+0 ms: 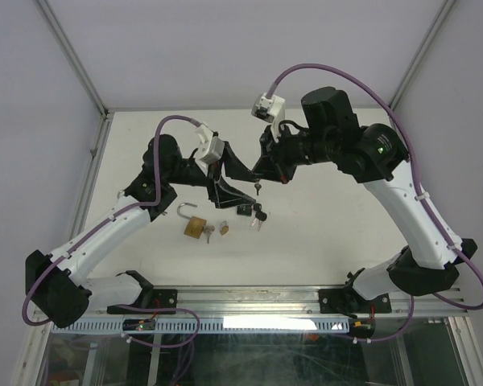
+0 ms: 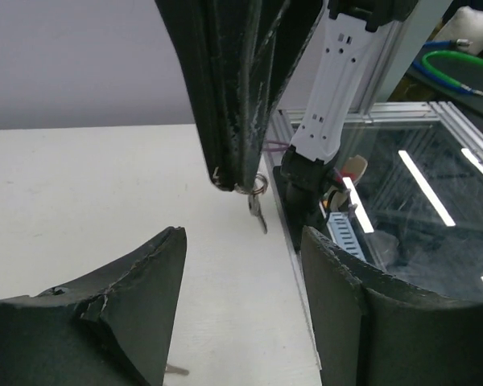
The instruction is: Unlock with the key
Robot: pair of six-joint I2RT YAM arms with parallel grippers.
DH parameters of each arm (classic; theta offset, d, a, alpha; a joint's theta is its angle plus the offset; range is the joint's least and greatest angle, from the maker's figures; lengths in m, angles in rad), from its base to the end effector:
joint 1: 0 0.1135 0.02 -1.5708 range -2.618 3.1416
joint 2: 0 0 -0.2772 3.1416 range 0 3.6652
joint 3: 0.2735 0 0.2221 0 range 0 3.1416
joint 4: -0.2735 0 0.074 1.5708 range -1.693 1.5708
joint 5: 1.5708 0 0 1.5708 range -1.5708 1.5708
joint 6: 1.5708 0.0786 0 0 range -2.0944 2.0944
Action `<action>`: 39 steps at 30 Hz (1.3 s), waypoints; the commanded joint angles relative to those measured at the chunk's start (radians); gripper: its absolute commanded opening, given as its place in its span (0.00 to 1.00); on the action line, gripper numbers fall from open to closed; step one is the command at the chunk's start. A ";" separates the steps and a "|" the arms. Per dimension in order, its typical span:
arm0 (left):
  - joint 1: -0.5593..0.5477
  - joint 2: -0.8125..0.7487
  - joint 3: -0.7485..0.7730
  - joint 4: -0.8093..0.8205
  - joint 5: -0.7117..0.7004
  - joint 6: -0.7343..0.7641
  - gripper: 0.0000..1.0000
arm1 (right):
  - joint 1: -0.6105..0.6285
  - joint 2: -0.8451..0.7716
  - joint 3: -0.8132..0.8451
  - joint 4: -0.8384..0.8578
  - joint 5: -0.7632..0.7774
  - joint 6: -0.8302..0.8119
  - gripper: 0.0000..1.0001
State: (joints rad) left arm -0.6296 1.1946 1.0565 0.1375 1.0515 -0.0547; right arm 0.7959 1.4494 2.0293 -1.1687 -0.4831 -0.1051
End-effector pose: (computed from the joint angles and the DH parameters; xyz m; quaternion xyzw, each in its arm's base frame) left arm 0.1629 -0.2031 0.4012 0.5137 0.4861 -0.5395 0.4569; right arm 0.1501 0.2055 0.4763 -0.4744 0.7217 0.3535 0.3594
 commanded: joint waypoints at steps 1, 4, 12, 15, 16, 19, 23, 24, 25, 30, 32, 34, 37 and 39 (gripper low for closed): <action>-0.023 -0.032 -0.045 0.284 -0.041 -0.191 0.59 | -0.001 -0.027 -0.010 0.092 0.023 -0.034 0.00; -0.039 -0.024 -0.042 0.326 -0.069 -0.218 0.57 | -0.001 -0.026 -0.019 0.099 0.027 -0.036 0.00; -0.047 -0.020 -0.044 0.338 -0.098 -0.267 0.42 | -0.001 -0.039 -0.051 0.128 0.023 -0.041 0.00; -0.047 -0.016 -0.039 0.340 -0.110 -0.278 0.23 | -0.002 -0.037 -0.050 0.131 0.017 -0.041 0.00; -0.048 -0.014 -0.037 0.338 -0.110 -0.278 0.17 | -0.002 -0.036 -0.051 0.134 0.013 -0.041 0.00; -0.049 -0.016 -0.032 0.315 -0.119 -0.276 0.09 | -0.003 -0.037 -0.047 0.136 0.008 -0.042 0.00; -0.048 -0.025 -0.043 0.295 -0.141 -0.285 0.43 | -0.008 -0.043 -0.047 0.141 0.006 -0.044 0.00; -0.049 -0.026 -0.047 0.300 -0.144 -0.288 0.45 | -0.009 -0.044 -0.047 0.140 0.001 -0.044 0.00; -0.049 -0.028 -0.052 0.307 -0.146 -0.290 0.44 | -0.009 -0.043 -0.046 0.141 -0.002 -0.042 0.00; -0.048 -0.030 -0.063 0.317 -0.155 -0.308 0.23 | -0.013 -0.043 -0.044 0.142 -0.007 -0.042 0.00; -0.048 -0.028 -0.063 0.315 -0.153 -0.306 0.22 | -0.015 -0.047 -0.049 0.148 -0.014 -0.041 0.00; -0.048 -0.024 -0.056 0.322 -0.143 -0.297 0.15 | -0.017 -0.046 -0.057 0.151 -0.020 -0.039 0.00; -0.048 -0.017 -0.050 0.315 -0.138 -0.303 0.07 | -0.018 -0.043 -0.058 0.147 -0.030 -0.035 0.00; -0.048 -0.018 -0.052 0.305 -0.142 -0.312 0.13 | -0.019 -0.049 -0.059 0.151 -0.033 -0.035 0.00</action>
State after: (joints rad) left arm -0.6678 1.1942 0.9939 0.4118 0.8974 -0.3523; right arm 0.7830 1.4322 1.9682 -1.0828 -0.5014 -0.1375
